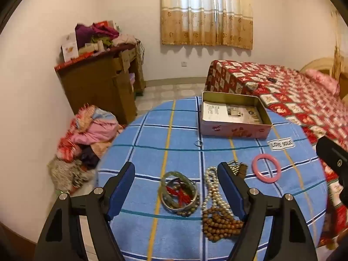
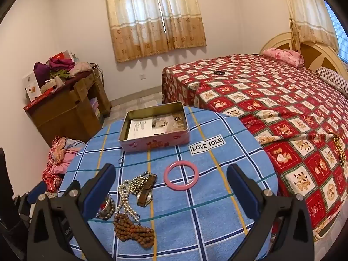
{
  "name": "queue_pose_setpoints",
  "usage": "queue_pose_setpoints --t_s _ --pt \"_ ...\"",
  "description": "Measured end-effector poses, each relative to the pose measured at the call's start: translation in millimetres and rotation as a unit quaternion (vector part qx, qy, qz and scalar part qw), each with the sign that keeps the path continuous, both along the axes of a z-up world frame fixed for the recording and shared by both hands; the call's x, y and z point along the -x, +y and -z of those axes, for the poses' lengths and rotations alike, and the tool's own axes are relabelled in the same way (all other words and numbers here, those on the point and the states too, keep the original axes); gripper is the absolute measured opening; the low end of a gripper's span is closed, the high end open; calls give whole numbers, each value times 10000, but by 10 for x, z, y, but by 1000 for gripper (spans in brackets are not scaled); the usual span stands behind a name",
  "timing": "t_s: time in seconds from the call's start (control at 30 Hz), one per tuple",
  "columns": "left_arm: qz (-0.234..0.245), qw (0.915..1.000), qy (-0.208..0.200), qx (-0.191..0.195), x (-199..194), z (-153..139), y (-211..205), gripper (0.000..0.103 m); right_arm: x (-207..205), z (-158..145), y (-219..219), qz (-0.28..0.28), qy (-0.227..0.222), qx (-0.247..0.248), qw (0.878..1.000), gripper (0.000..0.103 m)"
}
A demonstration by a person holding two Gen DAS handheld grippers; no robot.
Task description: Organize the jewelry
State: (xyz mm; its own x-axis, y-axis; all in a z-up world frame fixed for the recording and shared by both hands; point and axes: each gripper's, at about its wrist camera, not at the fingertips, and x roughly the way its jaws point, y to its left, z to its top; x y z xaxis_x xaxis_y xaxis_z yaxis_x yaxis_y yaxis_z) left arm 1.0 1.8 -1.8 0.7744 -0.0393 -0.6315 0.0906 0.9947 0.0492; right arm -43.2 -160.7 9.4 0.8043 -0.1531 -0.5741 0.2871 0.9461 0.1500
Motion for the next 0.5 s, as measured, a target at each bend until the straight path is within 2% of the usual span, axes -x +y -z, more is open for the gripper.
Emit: queue_pose_setpoints --t_s 0.1,0.13,0.2,0.3,0.5 --pt "26 10000 -31 -18 32 31 12 78 -12 25 -6 31 -32 146 9999 103" --pt "16 10000 -42 -39 52 42 14 78 50 -11 47 31 -195 256 9995 103" --pt "-34 9999 89 65 9 37 84 78 27 -18 55 13 -112 275 9996 103" --pt "-94 9997 57 216 20 29 166 78 34 -14 57 34 -110 313 9994 103" --pt "-120 9999 -81 75 49 -16 153 78 24 -10 67 75 -95 374 9992 103"
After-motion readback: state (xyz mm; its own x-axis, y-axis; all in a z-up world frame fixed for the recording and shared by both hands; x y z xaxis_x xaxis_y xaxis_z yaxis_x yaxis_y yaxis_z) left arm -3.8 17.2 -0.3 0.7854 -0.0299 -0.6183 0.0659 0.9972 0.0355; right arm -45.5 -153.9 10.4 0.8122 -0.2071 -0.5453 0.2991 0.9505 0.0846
